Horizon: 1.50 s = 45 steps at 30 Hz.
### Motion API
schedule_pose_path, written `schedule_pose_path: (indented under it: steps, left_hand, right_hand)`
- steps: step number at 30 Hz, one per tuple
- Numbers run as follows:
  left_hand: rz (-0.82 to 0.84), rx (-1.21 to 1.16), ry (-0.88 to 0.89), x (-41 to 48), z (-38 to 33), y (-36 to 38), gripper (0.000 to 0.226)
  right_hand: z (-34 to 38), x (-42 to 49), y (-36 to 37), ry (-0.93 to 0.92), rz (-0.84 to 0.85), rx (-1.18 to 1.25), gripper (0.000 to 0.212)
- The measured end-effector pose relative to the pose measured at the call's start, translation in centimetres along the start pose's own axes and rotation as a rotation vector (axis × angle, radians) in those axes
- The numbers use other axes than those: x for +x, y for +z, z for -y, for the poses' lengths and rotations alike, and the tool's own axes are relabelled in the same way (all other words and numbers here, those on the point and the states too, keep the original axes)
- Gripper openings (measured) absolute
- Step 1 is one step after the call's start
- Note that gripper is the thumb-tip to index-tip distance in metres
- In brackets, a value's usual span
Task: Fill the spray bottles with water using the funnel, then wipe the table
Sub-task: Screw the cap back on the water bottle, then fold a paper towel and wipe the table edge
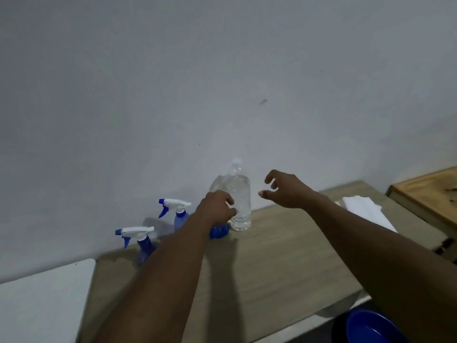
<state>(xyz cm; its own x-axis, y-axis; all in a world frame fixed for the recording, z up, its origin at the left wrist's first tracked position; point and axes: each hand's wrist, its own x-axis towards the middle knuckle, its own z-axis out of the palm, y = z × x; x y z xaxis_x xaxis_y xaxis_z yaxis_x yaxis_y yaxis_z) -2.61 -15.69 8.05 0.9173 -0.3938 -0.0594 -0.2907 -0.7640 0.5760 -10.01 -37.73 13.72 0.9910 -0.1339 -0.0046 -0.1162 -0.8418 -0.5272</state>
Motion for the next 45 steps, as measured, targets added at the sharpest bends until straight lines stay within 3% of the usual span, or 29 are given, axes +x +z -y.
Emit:
schedule_pose_path:
  steps: [8, 16, 23, 28, 33, 38, 45]
  left_hand:
    - [0.137, -0.009, 0.153, -1.1, -7.9, 6.1, 0.026]
    - [0.254, 0.045, 0.253, 1.0, -16.9, 14.6, 0.031]
    - [0.263, 0.090, 0.217, 6.2, -25.3, 24.6, 0.037]
    - [0.274, 0.179, 0.198, 8.9, -29.9, 32.5, 0.055]
    - [0.330, 0.271, 0.180, 9.2, -31.6, 37.3, 0.061]
    - [0.282, 0.281, 0.120, 10.1, -31.8, 38.8, 0.063]
    - [0.189, 0.074, -0.189, 11.4, -33.6, 40.2, 0.065]
  right_hand:
    - [-9.9, -7.8, -1.7, 0.260, -0.070, 0.034, 0.033]
    - [-24.2, -11.9, -4.9, 0.512, -0.158, 0.063, 0.030]
    - [-36.4, -9.7, -9.0, 0.670, -0.321, 0.452, 0.021]
    - [-44.3, -8.4, -9.9, 0.729, -0.290, 0.651, 0.019]
    - [-47.7, -6.5, -9.1, 0.714, -0.232, 0.754, 0.020]
    - [-48.3, -3.9, -8.0, 0.680, -0.199, 0.835, 0.020]
    - [-48.8, -1.1, -7.2, 0.666, -0.161, 0.933, 0.022]
